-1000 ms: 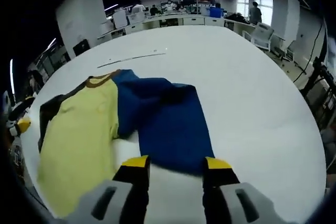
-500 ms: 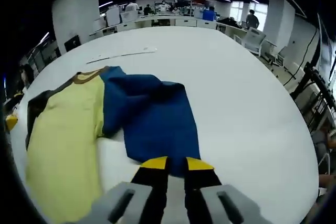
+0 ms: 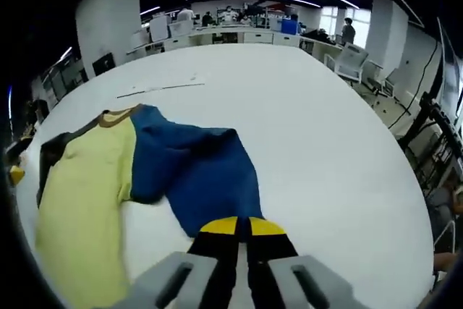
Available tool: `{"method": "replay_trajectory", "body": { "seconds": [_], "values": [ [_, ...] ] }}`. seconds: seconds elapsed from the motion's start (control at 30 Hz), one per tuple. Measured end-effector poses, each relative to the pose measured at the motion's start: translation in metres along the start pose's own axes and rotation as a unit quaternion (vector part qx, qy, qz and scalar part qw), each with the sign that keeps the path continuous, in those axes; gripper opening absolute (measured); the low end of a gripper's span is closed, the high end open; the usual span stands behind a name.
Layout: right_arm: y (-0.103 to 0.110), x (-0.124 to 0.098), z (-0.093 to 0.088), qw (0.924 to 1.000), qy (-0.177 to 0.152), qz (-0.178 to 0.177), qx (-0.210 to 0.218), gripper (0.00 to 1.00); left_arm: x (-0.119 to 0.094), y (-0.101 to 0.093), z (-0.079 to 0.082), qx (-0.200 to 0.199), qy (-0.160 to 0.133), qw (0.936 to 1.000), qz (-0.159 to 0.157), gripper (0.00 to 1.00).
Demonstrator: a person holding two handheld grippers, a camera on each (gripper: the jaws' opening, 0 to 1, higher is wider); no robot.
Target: Fold the garment on the visible template until the final outline fits inside the template.
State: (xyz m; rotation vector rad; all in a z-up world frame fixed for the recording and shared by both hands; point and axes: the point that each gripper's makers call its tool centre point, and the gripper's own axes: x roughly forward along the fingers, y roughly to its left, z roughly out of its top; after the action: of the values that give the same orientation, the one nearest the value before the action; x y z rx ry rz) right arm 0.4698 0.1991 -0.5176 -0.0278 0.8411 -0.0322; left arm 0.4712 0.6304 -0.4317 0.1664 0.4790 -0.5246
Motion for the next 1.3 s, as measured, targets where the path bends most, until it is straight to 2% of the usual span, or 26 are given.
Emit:
{"method": "replay_trajectory", "body": {
  "seconds": [0.2,0.33,0.4,0.6,0.8,1.0,1.3],
  "values": [
    [-0.024,0.002,0.010,0.9992,0.006,-0.012,-0.037,0.00,-0.001,-0.002,-0.002,0.002,0.006,1.0000,0.000,0.93],
    [-0.040,0.008,0.012,0.9990,0.015,-0.013,-0.041,0.00,-0.003,-0.004,0.000,0.011,0.004,0.9999,-0.003,0.95],
    [-0.045,0.010,0.016,0.9992,0.010,-0.008,-0.039,0.00,-0.004,-0.005,0.002,0.012,-0.001,0.9999,-0.004,0.96],
    [-0.061,0.016,0.016,0.9990,0.022,-0.011,-0.036,0.00,-0.008,-0.009,0.002,0.013,0.001,0.9999,-0.008,0.98],
    [-0.073,0.017,0.015,0.9984,0.030,-0.015,-0.046,0.00,-0.011,-0.010,-0.001,0.019,0.006,0.9998,-0.008,0.98],
    [-0.085,0.017,0.018,0.9955,0.039,-0.018,-0.085,0.00,-0.012,-0.009,-0.003,0.025,0.010,0.9996,-0.010,0.99],
    [-0.104,0.020,0.022,0.9943,0.053,-0.030,-0.087,0.00,-0.011,-0.015,0.000,0.034,0.014,0.9992,-0.015,0.99]
  ]
}}
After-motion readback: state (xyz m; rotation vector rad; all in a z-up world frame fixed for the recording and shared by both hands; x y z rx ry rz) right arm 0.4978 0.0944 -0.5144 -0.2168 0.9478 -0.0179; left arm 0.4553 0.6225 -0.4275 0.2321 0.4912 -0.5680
